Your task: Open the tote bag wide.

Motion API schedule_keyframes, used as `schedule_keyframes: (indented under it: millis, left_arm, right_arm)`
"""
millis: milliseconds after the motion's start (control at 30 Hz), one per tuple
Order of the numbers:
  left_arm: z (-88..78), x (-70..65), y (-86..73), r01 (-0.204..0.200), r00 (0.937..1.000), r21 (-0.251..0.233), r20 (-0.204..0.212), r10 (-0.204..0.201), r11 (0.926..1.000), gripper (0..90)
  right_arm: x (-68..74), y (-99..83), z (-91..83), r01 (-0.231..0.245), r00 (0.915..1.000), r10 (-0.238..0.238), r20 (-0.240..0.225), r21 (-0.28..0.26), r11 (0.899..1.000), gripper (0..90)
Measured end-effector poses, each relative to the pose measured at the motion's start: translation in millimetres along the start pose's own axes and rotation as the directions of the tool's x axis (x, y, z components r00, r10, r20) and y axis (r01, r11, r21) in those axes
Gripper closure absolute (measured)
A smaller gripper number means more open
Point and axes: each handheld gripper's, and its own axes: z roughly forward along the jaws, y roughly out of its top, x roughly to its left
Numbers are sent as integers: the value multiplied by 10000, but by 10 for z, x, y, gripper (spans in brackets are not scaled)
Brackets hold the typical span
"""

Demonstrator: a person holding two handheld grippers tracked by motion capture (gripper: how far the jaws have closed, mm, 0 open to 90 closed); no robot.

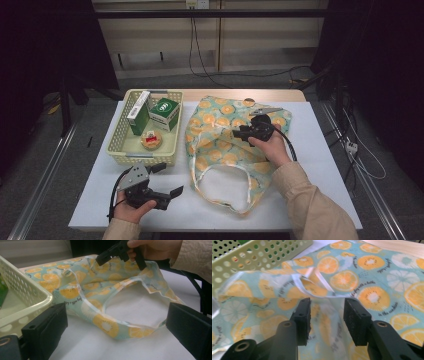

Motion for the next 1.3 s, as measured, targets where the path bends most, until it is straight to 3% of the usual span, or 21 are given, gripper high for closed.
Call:
schedule_keyframes:
  millis: [67,167,433,500,633,767,967,1200,1300]
  left_arm:
    - [4,-2,-2,3,10000,7,13,-3,10000,36]
    - [4,-3,-5,-4,10000,18,27,4,10000,37]
    - [-3,-4,-5,-18,10000,15,46,18,10000,36]
    - [-4,-4,-4,-15,10000,32,29,15,10000,37]
    - [-14,-8,-4,-31,10000,44,-15,31,10000,37]
    - [-12,-3,-7,-17,10000,21,-22,17,10000,37]
    - [8,-13,-12,-31,10000,123,48,31,9999,37]
    - [4,4,-34,11,10000,164,18,-11,9999,37]
    - [2,4,-35,-11,10000,162,12,11,9999,37]
  right_arm:
    - [34,53,-8,-146,9998,147,-155,50,9999,477]
    - [90,138,-51,340,9994,-340,-15,73,9994,454]
    - [105,291,-290,942,9955,-940,-113,216,9953,381]
    - [95,214,-294,995,9950,-991,-128,294,9946,365]
    - [151,-28,-241,967,9920,-933,-851,372,9946,353]
    - [236,-246,-163,1092,9881,-1029,-1147,495,9928,259]
    - [200,-443,26,1645,9861,-1596,-463,1362,9769,186]
    - [78,-523,124,1932,9809,-1940,-132,1790,9647,141]
    - [61,-535,128,2072,9781,-2078,-139,1650,9643,173]
